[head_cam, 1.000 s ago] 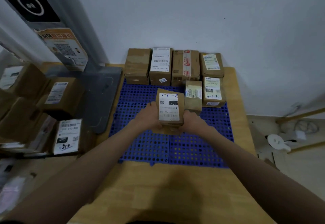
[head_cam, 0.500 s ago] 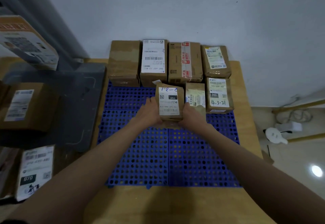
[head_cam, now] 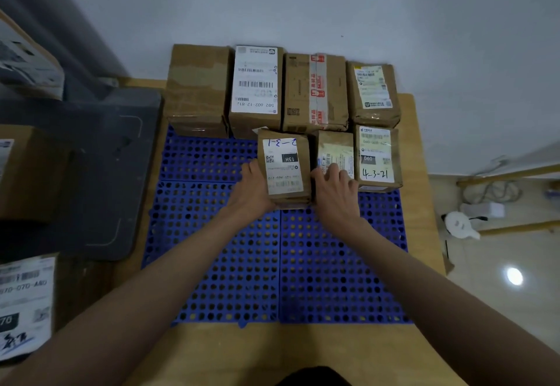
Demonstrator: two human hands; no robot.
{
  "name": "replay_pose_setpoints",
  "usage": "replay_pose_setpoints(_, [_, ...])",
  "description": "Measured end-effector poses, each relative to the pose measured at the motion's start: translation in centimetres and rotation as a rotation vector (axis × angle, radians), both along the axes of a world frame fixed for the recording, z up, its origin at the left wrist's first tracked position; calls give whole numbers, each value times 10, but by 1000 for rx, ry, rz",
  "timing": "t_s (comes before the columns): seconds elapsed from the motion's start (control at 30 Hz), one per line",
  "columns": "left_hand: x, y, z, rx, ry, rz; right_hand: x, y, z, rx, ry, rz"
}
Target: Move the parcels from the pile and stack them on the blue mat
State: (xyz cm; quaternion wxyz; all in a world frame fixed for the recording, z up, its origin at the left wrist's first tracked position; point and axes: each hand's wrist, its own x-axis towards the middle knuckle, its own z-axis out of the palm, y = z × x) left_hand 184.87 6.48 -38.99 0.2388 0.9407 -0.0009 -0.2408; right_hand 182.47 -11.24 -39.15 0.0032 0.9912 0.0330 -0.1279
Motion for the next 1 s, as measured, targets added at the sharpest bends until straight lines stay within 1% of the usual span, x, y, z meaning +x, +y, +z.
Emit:
replay_pose_setpoints(0.23, [2, -4, -1, -11, 4, 8, -9, -8, -3, 86, -95, 18])
replay_pose_setpoints(0.33, [3, -7, -5, -11, 27, 33, -10, -13, -4, 105, -87, 28])
replay_pose_setpoints(0.43, [4, -8, -7, -9, 28, 24, -9, -16, -5, 76, -75, 68])
replay_pose_setpoints(0.53, [2, -7, -6, 22, 59, 11, -7, -16, 0, 95, -18, 92])
replay_pose_setpoints(0.67, [-4, 1, 8, 162, 138, -14, -4, -11, 18, 87, 110, 61])
replay_pose_setpoints(0.8, [-15, 18, 36, 351, 113, -116, -13, -3, 45, 123, 226, 58])
replay_pose_setpoints(0.9, [-33, 34, 59, 430, 97, -153, -26, 6, 67, 118, 267, 136])
replay_pose_setpoints(1.0, [-60, 49, 80, 459, 110, -144, -44, 16, 88, 125, 307, 195])
